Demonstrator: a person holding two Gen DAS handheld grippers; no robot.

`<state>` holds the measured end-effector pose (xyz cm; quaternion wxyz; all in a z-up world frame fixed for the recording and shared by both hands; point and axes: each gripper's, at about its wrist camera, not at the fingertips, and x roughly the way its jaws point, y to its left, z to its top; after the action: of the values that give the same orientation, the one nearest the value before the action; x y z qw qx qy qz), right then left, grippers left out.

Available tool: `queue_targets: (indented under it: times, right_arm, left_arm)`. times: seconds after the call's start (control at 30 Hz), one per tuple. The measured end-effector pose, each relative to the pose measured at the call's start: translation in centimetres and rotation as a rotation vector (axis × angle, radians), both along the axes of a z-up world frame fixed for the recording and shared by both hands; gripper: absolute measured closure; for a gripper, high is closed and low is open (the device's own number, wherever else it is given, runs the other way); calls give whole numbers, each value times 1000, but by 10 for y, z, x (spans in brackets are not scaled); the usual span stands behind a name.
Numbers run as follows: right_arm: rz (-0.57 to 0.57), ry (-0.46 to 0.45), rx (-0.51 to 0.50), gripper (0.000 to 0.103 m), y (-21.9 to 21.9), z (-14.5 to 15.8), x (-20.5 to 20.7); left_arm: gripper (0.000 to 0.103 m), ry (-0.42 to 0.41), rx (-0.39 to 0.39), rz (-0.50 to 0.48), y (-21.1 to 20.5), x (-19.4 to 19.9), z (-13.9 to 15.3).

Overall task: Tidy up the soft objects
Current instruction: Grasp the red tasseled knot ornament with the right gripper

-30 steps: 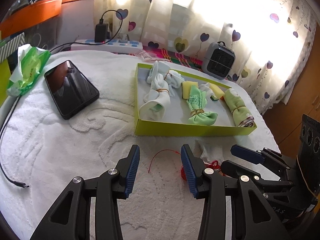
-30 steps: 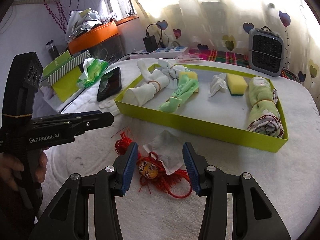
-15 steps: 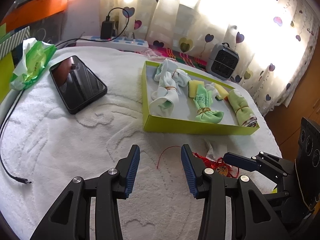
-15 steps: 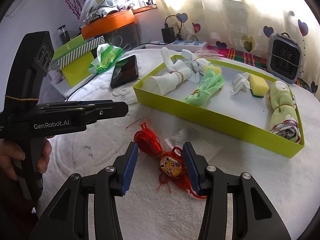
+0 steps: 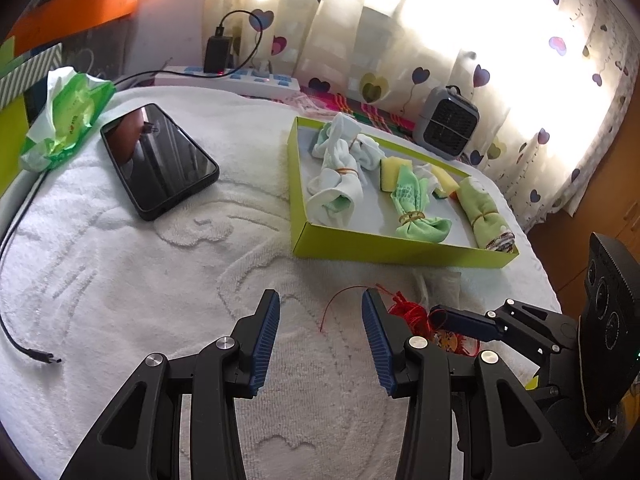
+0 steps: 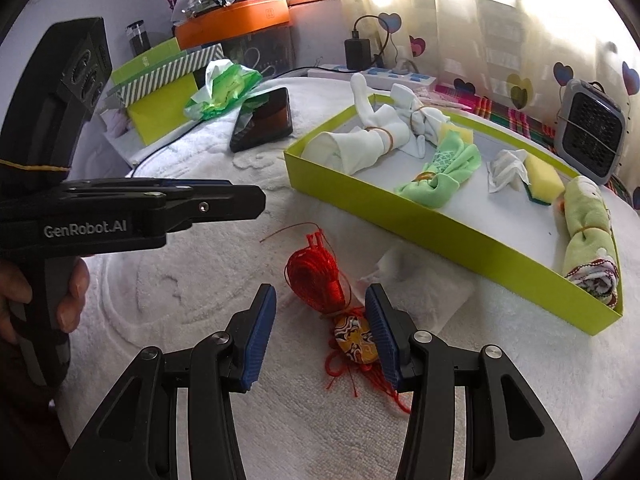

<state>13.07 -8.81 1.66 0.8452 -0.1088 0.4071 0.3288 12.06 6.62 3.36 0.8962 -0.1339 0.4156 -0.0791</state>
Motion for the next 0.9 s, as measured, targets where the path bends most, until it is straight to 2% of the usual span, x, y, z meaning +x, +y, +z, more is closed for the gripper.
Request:
queue_targets:
  times: [0.3, 0.47, 0.63, 0.9]
  right_arm:
    - [16, -113, -129, 56, 14, -3, -15]
    - [18, -149, -160, 65, 17, -3, -23]
    - [17, -136, -141, 75, 14, 0, -27]
    - [5, -50, -78, 75, 11, -2, -14]
  left_arm:
    - [62, 5, -11, 3, 2, -4, -2]
    - [62, 6, -20, 1, 4, -5, -2]
    - [62, 3, -28, -2, 5, -8, -2]
    - [62, 10, -37, -13, 6, -10, -4]
